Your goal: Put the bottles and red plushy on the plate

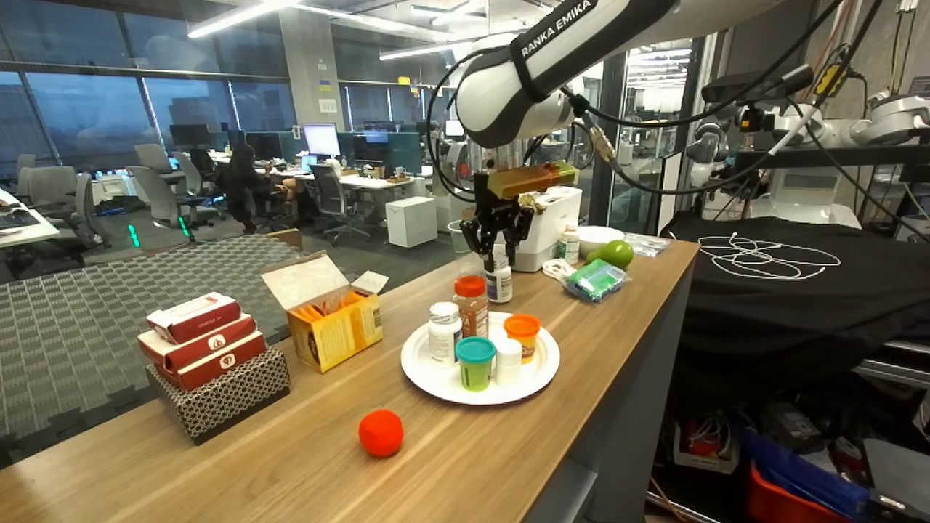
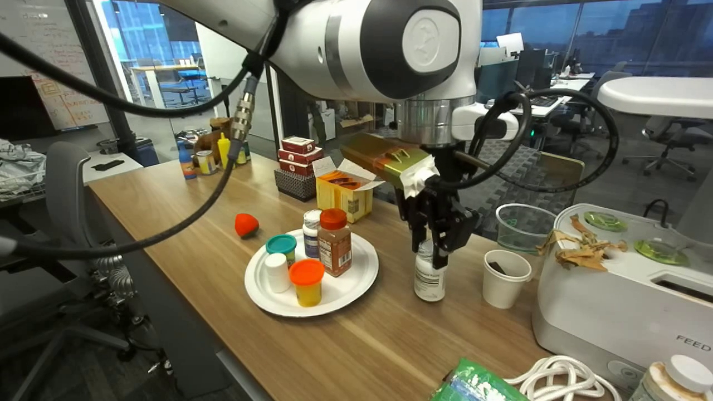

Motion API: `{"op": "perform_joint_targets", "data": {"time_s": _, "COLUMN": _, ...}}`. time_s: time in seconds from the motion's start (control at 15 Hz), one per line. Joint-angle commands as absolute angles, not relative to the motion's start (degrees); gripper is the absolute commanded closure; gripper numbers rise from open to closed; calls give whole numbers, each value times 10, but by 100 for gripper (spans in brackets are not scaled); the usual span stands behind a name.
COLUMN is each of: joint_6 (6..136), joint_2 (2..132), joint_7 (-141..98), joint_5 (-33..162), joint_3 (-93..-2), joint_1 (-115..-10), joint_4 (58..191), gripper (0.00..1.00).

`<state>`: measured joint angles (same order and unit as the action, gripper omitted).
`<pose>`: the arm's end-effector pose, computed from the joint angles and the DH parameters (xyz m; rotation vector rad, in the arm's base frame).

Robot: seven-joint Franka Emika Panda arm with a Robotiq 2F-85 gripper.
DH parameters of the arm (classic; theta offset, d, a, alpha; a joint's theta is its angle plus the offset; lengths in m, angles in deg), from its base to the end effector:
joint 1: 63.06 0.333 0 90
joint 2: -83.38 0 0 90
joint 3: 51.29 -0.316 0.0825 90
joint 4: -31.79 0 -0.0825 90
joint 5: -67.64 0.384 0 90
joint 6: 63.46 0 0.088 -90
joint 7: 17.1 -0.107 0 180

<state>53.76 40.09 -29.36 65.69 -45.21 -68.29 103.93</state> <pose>0.7391 -0.1291 0.3142 2.9879 -0.5535 0.0545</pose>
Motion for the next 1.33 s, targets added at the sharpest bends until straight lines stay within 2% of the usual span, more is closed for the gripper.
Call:
{"op": "perform_joint_targets", "data": {"time_s": 0.0, "joint_6": 535, "joint_2": 420, "joint_7": -302, "joint_5": 665, "joint_3": -450, "joint_1": -682, "joint_4": 1044, "gripper": 80}}
{"op": "perform_joint_targets", "data": {"time_s": 1.27, "joint_6": 558, "joint_2": 570, "joint_7": -300, "joint_5": 671, "joint_3": -477, "joint_1": -643, "joint_4": 1271, "gripper": 80}}
